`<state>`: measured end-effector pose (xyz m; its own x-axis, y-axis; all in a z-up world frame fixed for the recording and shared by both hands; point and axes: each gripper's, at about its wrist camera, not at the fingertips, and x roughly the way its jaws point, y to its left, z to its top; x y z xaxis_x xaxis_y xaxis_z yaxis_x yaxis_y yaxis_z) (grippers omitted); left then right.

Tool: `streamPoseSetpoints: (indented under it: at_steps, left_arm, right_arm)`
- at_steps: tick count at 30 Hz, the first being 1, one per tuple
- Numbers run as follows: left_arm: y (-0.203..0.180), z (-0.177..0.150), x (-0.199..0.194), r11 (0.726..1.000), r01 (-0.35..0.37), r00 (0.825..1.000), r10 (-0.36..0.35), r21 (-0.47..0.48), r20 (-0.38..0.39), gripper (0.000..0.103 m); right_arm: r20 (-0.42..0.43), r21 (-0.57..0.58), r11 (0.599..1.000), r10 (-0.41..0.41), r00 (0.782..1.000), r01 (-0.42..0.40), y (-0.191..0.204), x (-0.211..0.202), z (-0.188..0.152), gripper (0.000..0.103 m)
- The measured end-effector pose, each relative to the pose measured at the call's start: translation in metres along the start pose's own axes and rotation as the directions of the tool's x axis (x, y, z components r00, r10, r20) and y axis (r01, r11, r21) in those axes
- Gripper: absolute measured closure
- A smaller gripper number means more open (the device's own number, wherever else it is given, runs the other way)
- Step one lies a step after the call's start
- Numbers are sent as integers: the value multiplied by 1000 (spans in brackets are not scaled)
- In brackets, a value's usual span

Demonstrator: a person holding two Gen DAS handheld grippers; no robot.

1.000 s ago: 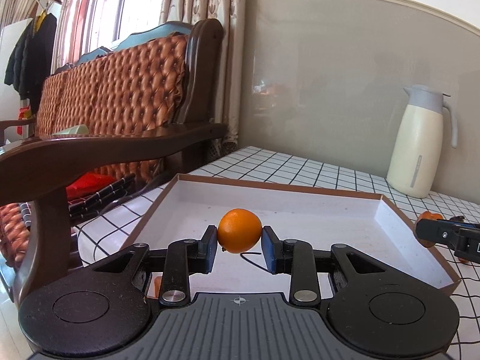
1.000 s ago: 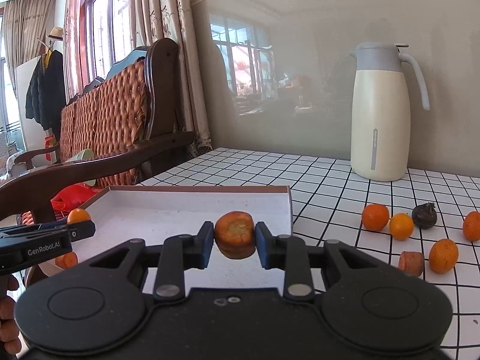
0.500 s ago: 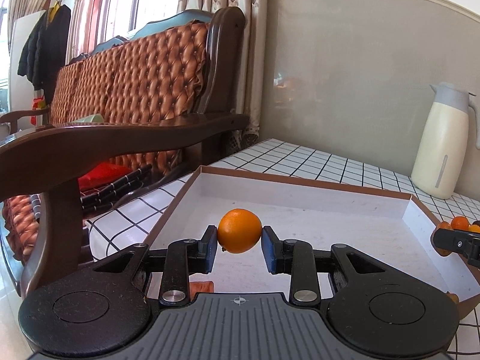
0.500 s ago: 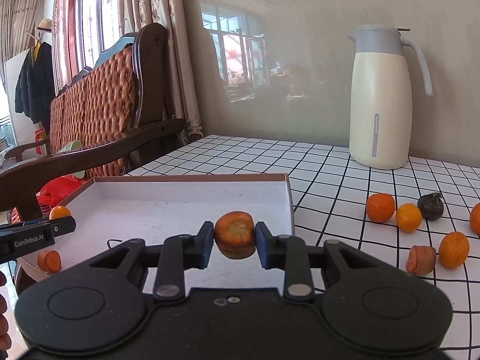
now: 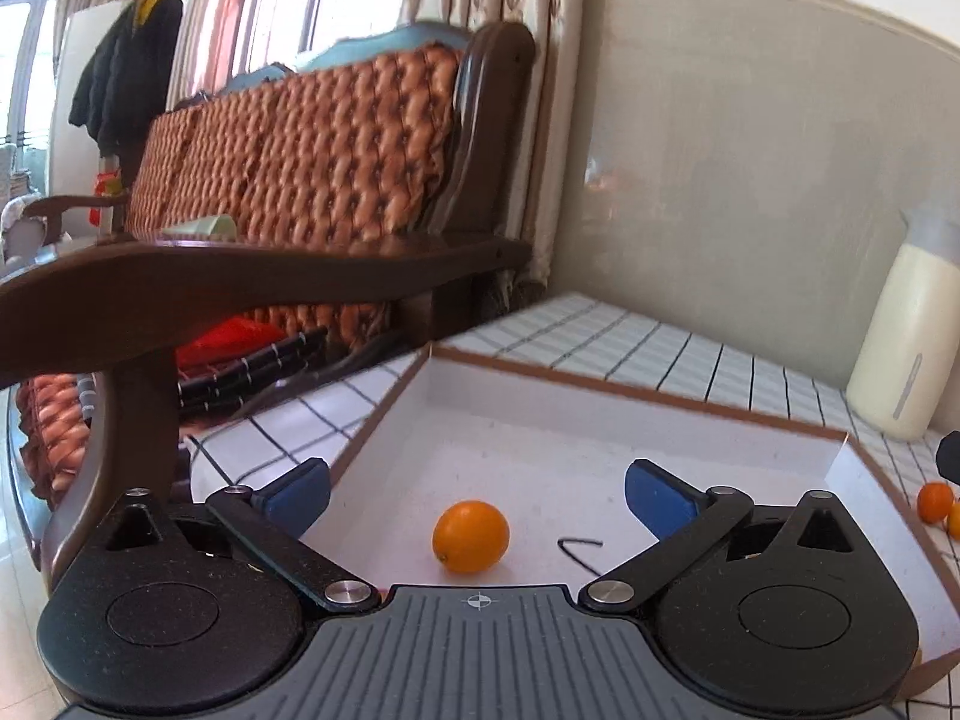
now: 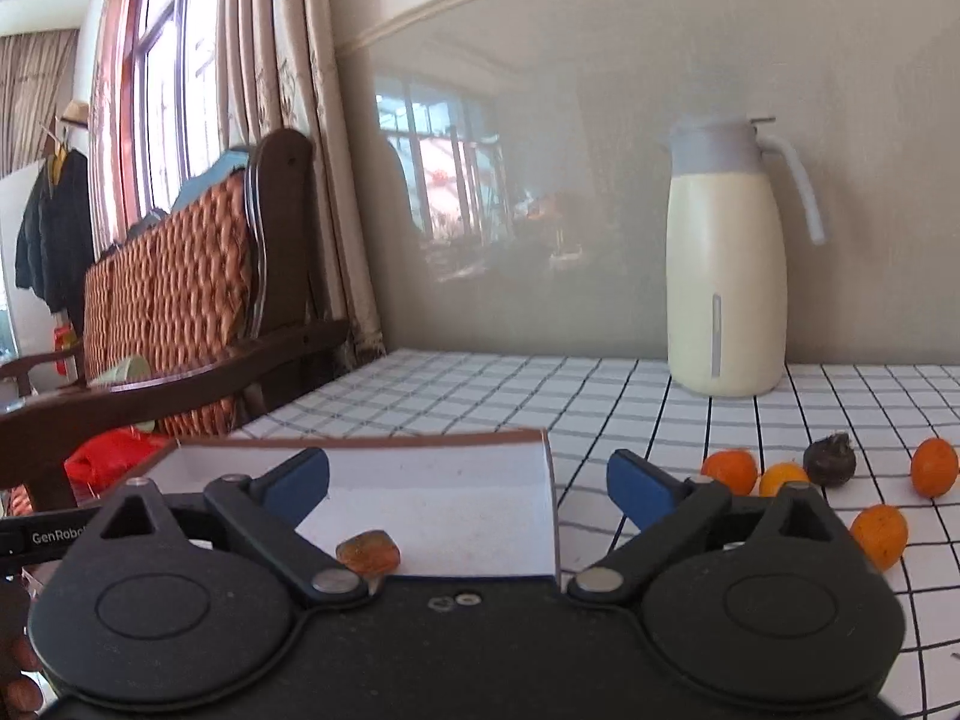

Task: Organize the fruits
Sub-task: 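Open both grippers to drop the mandarin and carrot piece into the box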

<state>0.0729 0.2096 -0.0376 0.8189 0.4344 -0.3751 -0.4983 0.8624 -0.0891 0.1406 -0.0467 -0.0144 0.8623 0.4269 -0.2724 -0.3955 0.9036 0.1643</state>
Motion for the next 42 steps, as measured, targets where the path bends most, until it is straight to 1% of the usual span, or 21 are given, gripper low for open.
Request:
streamPoseSetpoints:
  at_steps: [1, 3, 5, 8, 14, 21, 24, 28, 32, 36, 42]
  left_arm:
    - [-2, 2, -5, 1000, -5, 1000, 4, 14, 29, 0]
    - [-5, 3, -13, 1000, -20, 997, 18, 24, 78, 0]
    - [-6, 5, -20, 1000, -3, 994, 1, 24, 105, 0]
    - [-12, 8, -25, 998, 3, 993, -11, 61, 121, 0]
    - [-25, 8, -31, 992, 21, 992, -37, 123, 124, 0]
    - [-34, 7, -35, 989, 33, 992, -50, 141, 114, 0]
    - [-37, 6, -38, 989, 31, 992, -49, 147, 120, 0]
    - [-43, 4, -40, 986, 40, 991, -60, 162, 120, 0]
    - [-51, 2, -42, 982, 51, 991, -73, 180, 116, 0]
    - [-60, 0, -45, 977, 58, 990, -84, 207, 115, 0]
    - [-71, -3, -49, 974, 84, 989, -108, 213, 103, 0]
  right_arm:
    - [36, 10, 1000, 3, 999, -3, -3, -5, 2, 6]
    - [77, 26, 1000, 15, 997, -17, -8, -12, 5, 6]
    - [91, 34, 999, 12, 996, -15, -11, -14, 7, 6]
    - [80, 34, 999, 12, 997, -15, -13, -11, 7, 6]
    - [72, 33, 999, 20, 997, -23, -12, -15, 5, 6]
    - [75, 15, 999, 41, 996, -42, -12, -21, 5, 6]
    - [80, 27, 998, 55, 995, -57, -16, -24, 5, 6]
    - [93, 29, 999, 39, 995, -42, -21, -29, 6, 6]
    - [54, 19, 999, 24, 998, -26, -23, -28, 5, 6]
    - [27, 37, 998, 53, 998, -54, -27, -31, 4, 6]
    - [-19, 66, 994, 89, 996, -88, -36, -36, 2, 6]
